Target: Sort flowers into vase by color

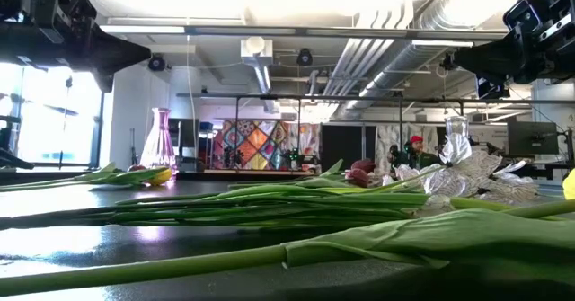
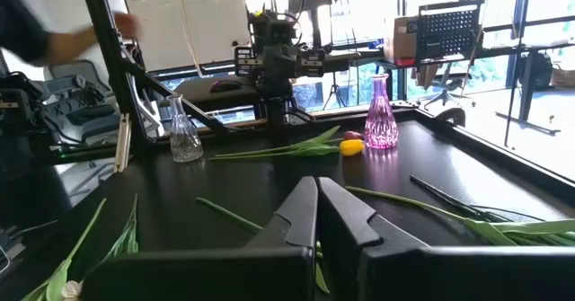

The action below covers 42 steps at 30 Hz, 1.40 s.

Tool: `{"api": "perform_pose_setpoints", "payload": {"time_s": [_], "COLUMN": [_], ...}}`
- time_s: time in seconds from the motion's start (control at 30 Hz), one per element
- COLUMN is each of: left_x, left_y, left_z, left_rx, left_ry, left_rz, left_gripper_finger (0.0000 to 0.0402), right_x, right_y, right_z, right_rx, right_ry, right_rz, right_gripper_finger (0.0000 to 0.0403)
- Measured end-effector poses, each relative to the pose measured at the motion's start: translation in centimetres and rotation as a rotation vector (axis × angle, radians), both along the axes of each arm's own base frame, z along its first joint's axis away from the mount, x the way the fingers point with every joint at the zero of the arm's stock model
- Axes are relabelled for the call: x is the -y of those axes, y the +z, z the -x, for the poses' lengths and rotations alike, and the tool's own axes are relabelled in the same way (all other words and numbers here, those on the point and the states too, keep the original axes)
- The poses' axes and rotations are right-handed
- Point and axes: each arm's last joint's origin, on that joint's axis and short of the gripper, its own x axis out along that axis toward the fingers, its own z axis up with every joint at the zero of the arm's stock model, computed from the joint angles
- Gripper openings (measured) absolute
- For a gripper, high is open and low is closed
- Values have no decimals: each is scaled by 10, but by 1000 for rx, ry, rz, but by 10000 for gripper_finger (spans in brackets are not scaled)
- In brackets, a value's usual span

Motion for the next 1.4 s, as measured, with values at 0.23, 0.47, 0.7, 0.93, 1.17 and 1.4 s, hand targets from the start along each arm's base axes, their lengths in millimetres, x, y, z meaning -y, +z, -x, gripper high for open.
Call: {"api": "perform_pose_setpoints", "payload": {"time_s": [0.23,0.47,0.7,0.93,1.17,1.4], "left_x": [0,0,0,-1,-1,-2], "left_y": [0,0,0,1,1,10], "left_z": [0,0,0,0,0,1], "left_rx": [0,0,-1,-72,-69,114], "left_ry": [0,0,1,63,64,53], "left_rz": [0,0,-5,-284,-285,14], "left_gripper_finger": [0,0,0,0,0,0], "right_x": [0,0,0,4,4,6], "right_y": [0,0,0,1,1,12], "right_z": [0,0,0,0,0,2], "right_rx": [0,0,-4,-45,-45,60], "right_ry": [0,0,-7,-96,-96,-197], "right_rz": [0,0,59,523,527,477], "right_gripper_finger": [0,0,0,0,0,0]}}
